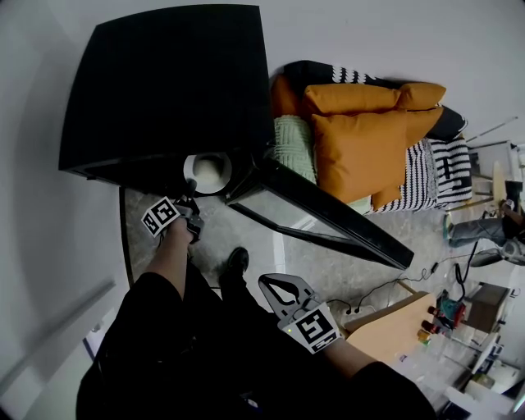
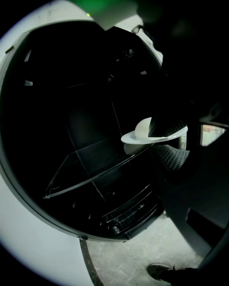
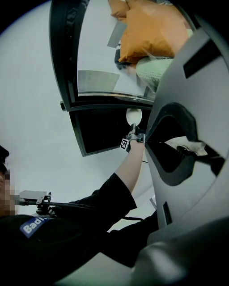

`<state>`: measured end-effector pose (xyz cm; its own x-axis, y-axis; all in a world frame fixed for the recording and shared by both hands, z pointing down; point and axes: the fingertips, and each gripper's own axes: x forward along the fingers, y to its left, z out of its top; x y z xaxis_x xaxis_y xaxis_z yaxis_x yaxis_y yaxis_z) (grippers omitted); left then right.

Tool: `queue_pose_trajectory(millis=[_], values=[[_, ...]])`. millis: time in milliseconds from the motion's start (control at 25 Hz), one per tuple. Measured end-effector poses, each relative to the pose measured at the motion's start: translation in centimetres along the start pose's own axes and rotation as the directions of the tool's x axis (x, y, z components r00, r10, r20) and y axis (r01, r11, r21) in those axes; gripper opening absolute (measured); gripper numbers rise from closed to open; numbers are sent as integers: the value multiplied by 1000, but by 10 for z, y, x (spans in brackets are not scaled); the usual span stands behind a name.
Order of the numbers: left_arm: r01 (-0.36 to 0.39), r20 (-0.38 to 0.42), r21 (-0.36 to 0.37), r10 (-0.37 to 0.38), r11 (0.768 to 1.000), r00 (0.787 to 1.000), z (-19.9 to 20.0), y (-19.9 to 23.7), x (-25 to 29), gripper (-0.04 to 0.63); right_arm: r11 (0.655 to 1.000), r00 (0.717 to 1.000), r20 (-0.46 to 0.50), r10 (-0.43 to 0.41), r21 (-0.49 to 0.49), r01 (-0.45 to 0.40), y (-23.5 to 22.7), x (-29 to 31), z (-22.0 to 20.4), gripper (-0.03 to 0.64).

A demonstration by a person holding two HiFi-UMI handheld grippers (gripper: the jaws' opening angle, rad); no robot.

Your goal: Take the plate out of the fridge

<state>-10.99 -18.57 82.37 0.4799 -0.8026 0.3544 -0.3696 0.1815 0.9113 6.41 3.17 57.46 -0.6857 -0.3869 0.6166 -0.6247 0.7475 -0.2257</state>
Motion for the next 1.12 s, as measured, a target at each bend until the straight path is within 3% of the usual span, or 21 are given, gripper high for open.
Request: queue_pose_trajectory(millis=[160,480,800,1120], values=[[-4,-10,-14,4,1000,1000,-3,-1,2,43,1000,1000,-1,-7,-3,7,-2,-1,0,9],[38,34,-120,-34,992,999,-8,1,-18,18,1000,1000,-4,-10,5,10,-4,-4,4,9],[94,60,-146,-86,985,994,-9,5,-35,17,1000,1000,1,5,-26,-5,-3,-2,0,8],[104,49,-135,-98,985,994,-12,0,-58,17,998,1000,21,22,-52,-21,2,1,7,8]])
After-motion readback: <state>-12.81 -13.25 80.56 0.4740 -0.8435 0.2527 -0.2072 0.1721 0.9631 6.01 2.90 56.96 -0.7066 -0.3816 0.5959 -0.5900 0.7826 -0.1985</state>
